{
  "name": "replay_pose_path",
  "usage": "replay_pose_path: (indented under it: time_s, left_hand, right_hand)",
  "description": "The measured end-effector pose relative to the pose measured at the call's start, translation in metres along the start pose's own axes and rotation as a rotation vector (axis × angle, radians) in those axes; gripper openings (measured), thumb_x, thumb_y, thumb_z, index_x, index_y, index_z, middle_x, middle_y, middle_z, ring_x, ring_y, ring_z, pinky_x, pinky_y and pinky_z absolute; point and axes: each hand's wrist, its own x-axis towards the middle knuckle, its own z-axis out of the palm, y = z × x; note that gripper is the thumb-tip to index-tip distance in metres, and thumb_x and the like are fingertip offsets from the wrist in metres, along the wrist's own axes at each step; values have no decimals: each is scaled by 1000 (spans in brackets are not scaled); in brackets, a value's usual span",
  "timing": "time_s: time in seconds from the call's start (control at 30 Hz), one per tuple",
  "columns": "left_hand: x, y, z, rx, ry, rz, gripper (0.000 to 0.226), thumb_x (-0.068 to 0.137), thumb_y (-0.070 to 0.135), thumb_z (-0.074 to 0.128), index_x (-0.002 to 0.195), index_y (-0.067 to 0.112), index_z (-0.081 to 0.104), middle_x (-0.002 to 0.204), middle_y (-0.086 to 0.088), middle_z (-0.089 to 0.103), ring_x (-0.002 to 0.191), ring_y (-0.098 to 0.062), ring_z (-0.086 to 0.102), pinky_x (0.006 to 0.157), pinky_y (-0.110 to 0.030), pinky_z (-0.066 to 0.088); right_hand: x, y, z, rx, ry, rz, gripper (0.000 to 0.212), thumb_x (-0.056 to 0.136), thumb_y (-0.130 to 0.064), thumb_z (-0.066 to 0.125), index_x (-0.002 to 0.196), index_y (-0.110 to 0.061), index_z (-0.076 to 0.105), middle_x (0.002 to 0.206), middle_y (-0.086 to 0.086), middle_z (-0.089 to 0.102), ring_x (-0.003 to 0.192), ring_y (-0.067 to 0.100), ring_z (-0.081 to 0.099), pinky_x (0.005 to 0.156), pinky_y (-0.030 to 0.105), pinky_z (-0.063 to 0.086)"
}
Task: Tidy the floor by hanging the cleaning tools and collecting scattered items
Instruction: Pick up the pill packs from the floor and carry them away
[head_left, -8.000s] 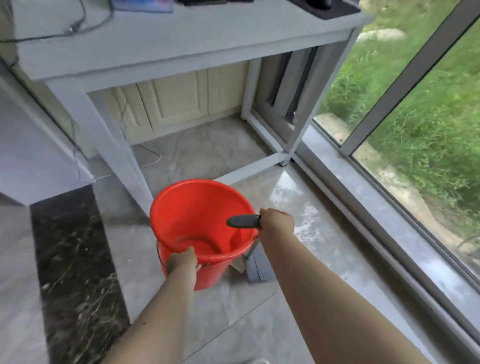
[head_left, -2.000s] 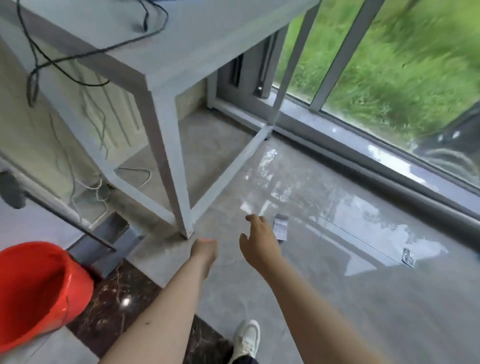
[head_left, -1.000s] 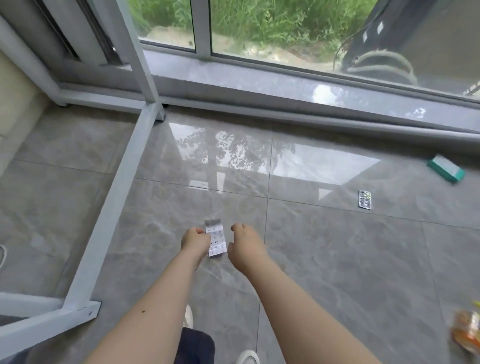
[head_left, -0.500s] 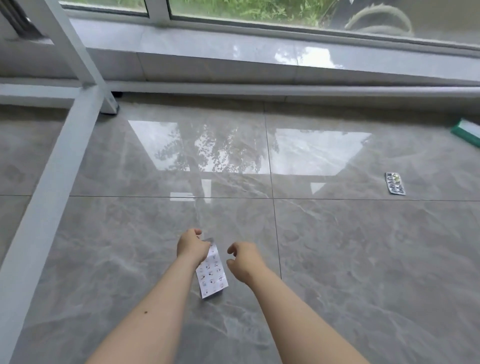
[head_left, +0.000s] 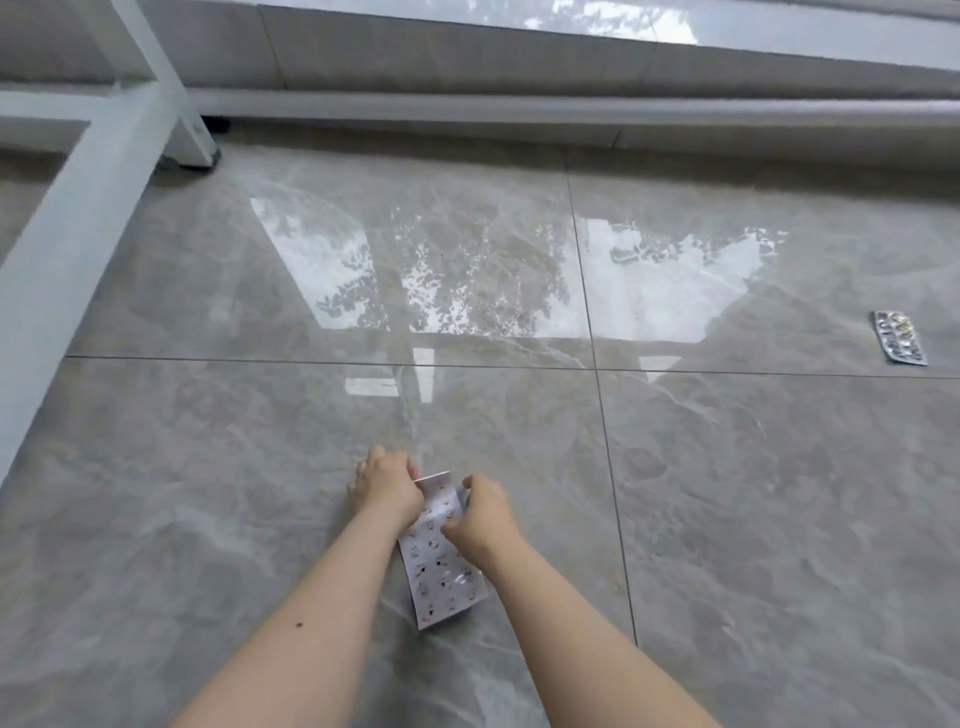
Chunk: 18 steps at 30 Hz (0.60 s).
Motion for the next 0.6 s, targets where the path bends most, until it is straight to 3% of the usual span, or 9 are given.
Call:
replay_pose_path:
  time_s: [0.1,0.2,0.27,0.33,0.43,0.6]
  left_hand:
    - [-3,3,0,-72,0,-6,22,81,4,47,77,25,53,110,-2,58,112,-25,53,92,-34,31]
    - [-12,10,-5,-164,-32,-46,25,79,1,44,66,23,45,89,6,59,91,-19,52,83,-31,22]
    - [-19,17,-9,-298,-36,-56,29,79,-2,44,65,23,46,86,3,58,85,-19,50,83,-32,32]
    - [-30,26,-16,-477,-50,-41,32,82,-5,43,66,23,48,84,-4,58,80,-21,51,72,-30,42]
    - [-52,50,-34,-592,-77,-20,28,87,-4,44,72,19,50,84,-7,57,66,-16,48,50,-22,35]
    - [-105,100,-61,-685,-122,-10,29,88,-3,45,72,21,50,77,0,57,59,-10,46,47,-20,31]
  right_hand:
    - [1,3,-1,11,16,0,49,85,-16,62,129,-8,44,133,11,48,121,29,52,101,38,45]
    - [-5,3,-11,79,22,33,45,85,-17,62,126,-6,48,128,12,54,116,29,56,96,37,48]
    - [-11,2,-22,131,34,49,41,86,-16,62,124,-6,51,124,14,58,113,31,59,94,41,50]
    - [-20,0,-36,152,52,57,35,86,-17,60,120,-7,56,122,14,61,112,31,60,95,41,50]
    - [-41,-5,-66,199,103,83,28,87,-16,59,114,-8,60,120,14,63,113,32,59,97,42,48]
    - [-93,-9,-132,211,210,109,25,88,-16,57,111,-9,63,121,13,62,116,31,56,98,39,46]
